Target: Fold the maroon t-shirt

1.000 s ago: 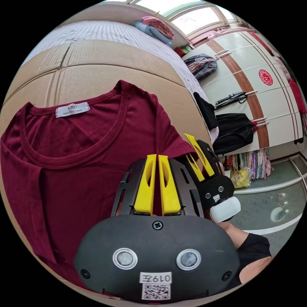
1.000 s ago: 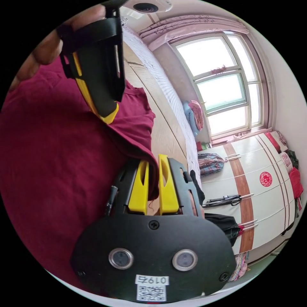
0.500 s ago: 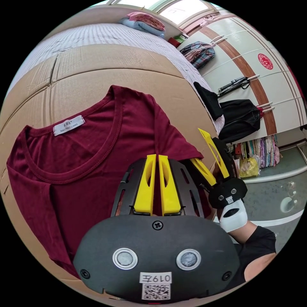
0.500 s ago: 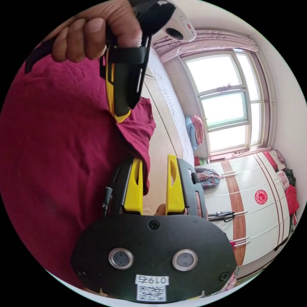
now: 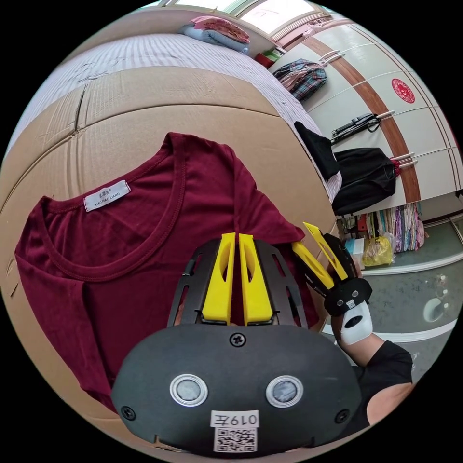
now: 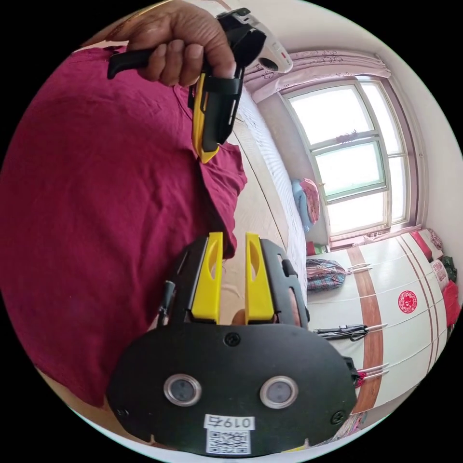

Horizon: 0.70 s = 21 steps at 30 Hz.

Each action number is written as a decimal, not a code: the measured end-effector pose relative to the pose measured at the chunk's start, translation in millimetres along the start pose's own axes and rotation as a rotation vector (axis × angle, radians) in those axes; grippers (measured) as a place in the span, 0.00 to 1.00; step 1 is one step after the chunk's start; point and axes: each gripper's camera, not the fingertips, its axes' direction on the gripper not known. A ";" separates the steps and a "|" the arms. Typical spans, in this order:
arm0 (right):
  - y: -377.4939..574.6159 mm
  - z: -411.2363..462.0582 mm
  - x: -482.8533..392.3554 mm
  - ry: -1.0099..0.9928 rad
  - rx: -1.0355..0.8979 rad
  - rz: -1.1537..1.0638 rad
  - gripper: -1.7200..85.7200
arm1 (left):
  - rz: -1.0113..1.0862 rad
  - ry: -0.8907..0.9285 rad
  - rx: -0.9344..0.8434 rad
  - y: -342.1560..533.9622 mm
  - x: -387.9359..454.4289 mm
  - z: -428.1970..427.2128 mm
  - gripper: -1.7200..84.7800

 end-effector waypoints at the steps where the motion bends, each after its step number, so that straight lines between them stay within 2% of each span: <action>1: 4.2 -2.8 3.0 -0.025 0.000 0.014 0.10 | 0.000 -0.002 -0.001 1.0 0.5 -0.6 0.04; 5: 17.3 -14.9 5.1 -0.019 0.009 0.010 0.04 | 0.002 0.003 0.008 9.7 5.2 -7.8 0.04; 11: 26.5 -31.2 -8.6 0.100 -0.033 -0.112 0.01 | 0.025 -0.035 0.002 18.7 19.3 -15.2 0.04; 14: 32.6 -39.2 -14.5 0.097 -0.051 -0.185 0.02 | 0.027 -0.075 -0.013 24.6 23.1 -15.8 0.04; 17: 41.4 -43.1 -20.6 0.117 -0.068 -0.231 0.03 | 0.008 -0.035 -0.010 32.9 23.6 -17.9 0.04; 21: 54.5 -58.8 1.0 0.059 -0.021 -0.102 0.08 | 0.009 -0.034 0.006 45.9 31.3 -26.9 0.04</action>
